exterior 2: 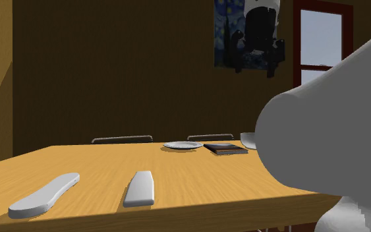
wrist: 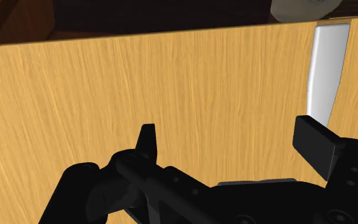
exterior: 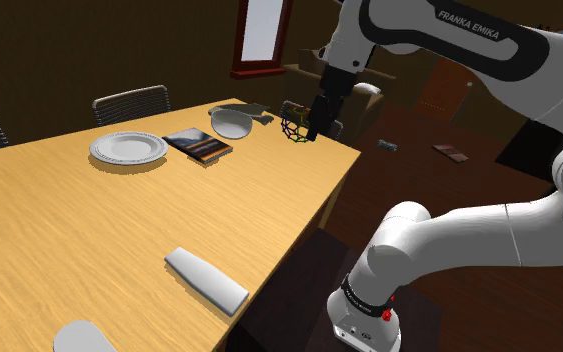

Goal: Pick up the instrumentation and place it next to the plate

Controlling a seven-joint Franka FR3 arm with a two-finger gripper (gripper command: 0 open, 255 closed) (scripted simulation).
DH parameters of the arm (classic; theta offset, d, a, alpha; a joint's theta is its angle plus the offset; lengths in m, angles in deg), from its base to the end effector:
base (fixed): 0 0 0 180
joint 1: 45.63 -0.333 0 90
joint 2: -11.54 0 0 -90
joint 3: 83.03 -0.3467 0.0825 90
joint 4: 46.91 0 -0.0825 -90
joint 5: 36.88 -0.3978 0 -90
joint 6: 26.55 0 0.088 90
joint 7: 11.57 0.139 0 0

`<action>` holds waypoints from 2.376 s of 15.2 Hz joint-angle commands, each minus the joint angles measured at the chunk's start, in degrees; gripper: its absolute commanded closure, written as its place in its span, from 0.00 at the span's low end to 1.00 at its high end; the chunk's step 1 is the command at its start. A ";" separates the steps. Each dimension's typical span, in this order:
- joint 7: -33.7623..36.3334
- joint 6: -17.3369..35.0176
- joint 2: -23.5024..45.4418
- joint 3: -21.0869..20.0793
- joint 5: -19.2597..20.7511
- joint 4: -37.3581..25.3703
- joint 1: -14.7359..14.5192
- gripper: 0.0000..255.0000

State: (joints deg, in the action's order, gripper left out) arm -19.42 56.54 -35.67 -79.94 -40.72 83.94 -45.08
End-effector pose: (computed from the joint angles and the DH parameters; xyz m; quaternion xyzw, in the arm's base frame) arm 0.2743 -0.0139 0.6156 -0.9974 -0.0493 0.0002 0.0533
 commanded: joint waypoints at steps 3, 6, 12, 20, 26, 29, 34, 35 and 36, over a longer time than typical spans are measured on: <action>2.06 2.43 -0.59 -2.35 -1.29 2.83 -0.59 0.00; 5.11 6.20 -0.90 -5.98 -3.34 6.60 -1.62 0.00; 11.15 14.38 0.81 -13.62 -7.58 12.34 -4.02 0.00; 19.36 26.65 8.53 -24.60 -12.34 15.87 -6.75 0.00; 26.36 36.49 18.38 -33.40 -13.31 15.22 -7.10 0.00; 30.64 41.37 24.52 -38.07 -12.03 13.87 -6.31 0.00; 35.26 47.01 31.28 -42.40 -9.16 13.08 -5.01 0.00; 35.49 47.93 31.89 -42.66 -8.90 13.45 -4.88 0.00; 35.74 48.86 32.53 -42.92 -8.63 13.80 -4.74 0.00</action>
State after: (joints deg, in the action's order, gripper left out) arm 15.90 104.28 -3.98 -122.45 -49.72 97.44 -49.99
